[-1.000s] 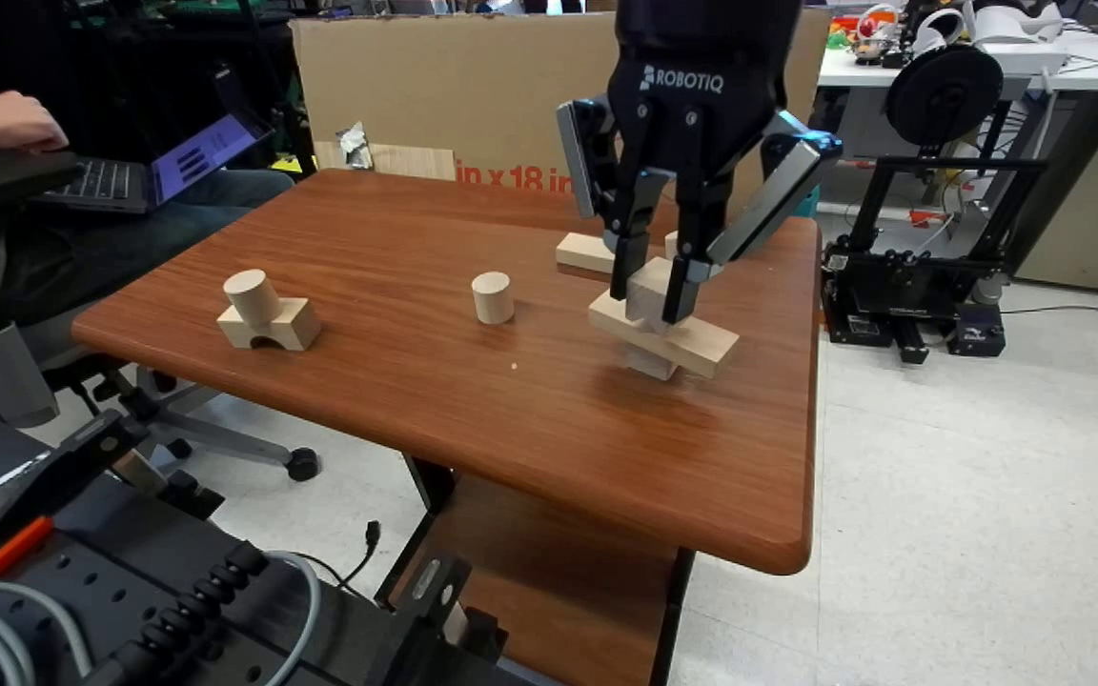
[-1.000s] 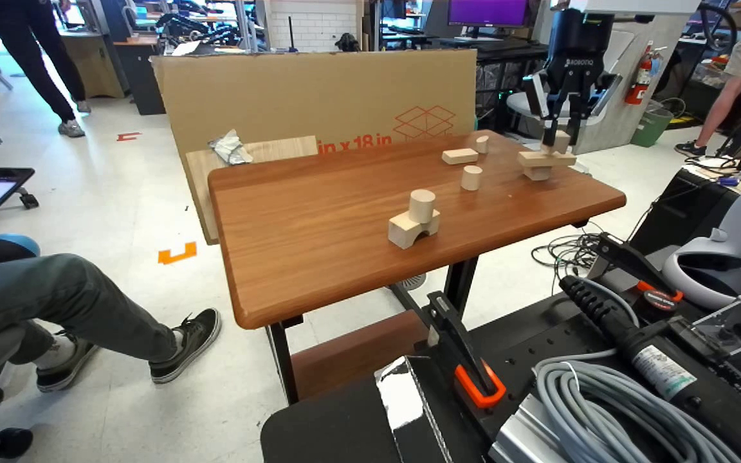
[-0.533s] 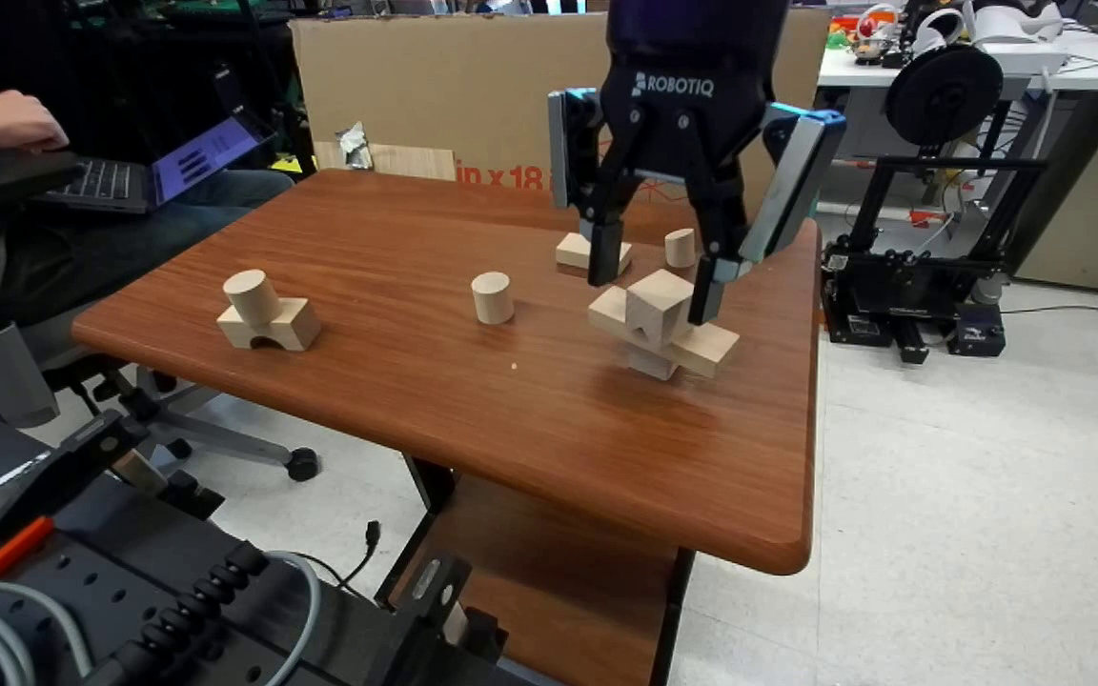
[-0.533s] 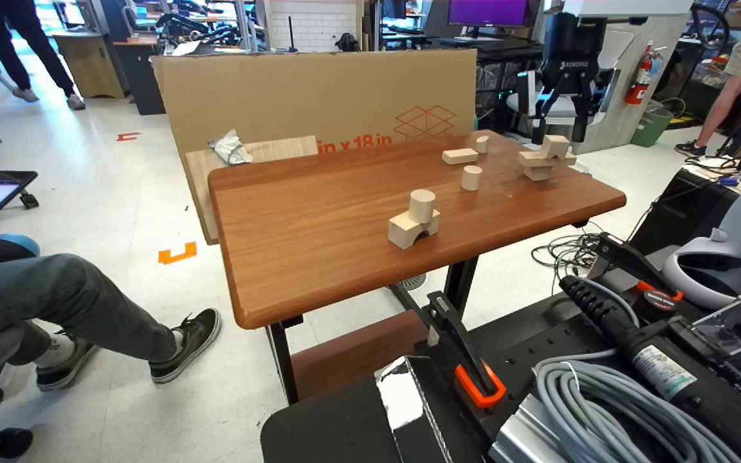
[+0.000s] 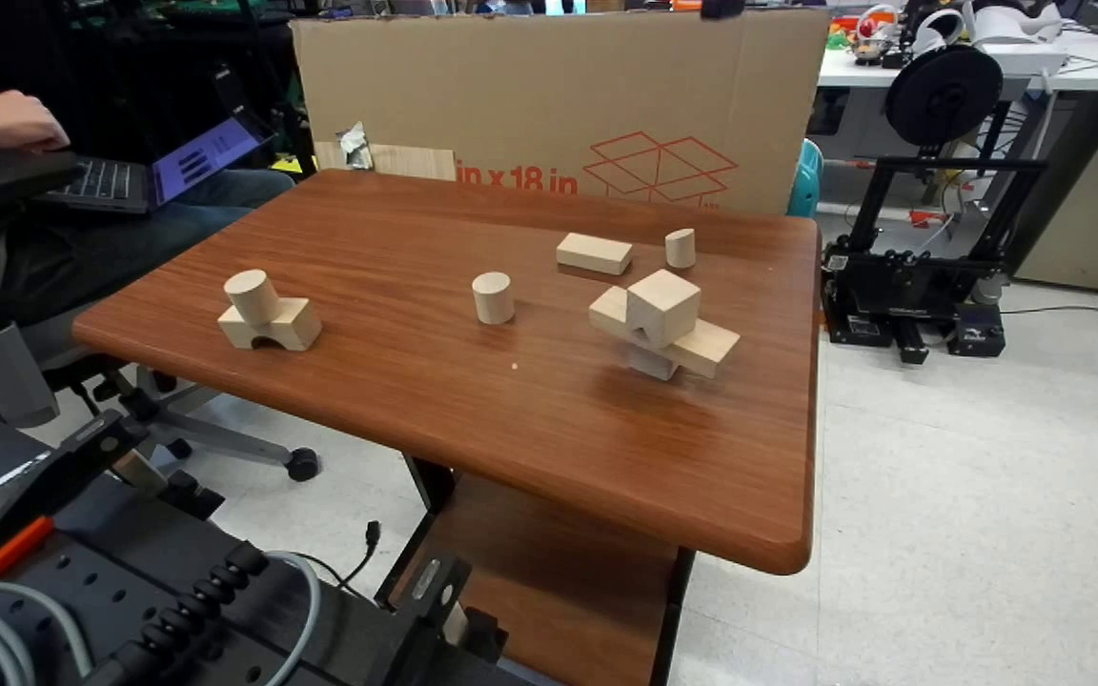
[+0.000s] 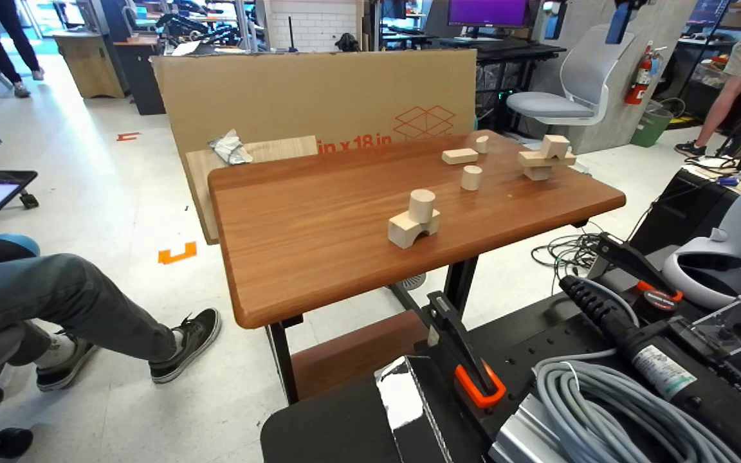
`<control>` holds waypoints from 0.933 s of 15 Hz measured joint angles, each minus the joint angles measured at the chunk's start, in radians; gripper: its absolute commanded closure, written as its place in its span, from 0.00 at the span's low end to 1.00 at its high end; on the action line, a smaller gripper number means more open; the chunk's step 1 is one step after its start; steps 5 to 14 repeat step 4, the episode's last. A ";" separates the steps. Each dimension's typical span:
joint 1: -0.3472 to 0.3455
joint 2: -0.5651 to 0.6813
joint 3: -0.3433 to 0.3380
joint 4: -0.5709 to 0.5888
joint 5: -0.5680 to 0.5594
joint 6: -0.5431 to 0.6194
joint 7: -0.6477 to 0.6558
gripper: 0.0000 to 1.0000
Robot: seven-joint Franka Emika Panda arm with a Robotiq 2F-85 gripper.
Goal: Stack the wooden blocks on the table
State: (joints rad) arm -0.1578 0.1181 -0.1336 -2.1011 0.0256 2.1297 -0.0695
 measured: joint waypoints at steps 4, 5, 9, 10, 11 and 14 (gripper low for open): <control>0.000 0.022 -0.001 -0.002 0.000 0.010 0.001 0.00; 0.000 0.022 -0.001 -0.002 0.000 0.010 0.001 0.00; 0.000 0.022 -0.001 -0.002 0.000 0.010 0.001 0.00; 0.000 0.022 -0.001 -0.002 0.000 0.010 0.001 0.00; 0.000 0.022 -0.001 -0.002 0.000 0.010 0.001 0.00; 0.000 0.022 -0.001 -0.002 0.000 0.010 0.001 0.00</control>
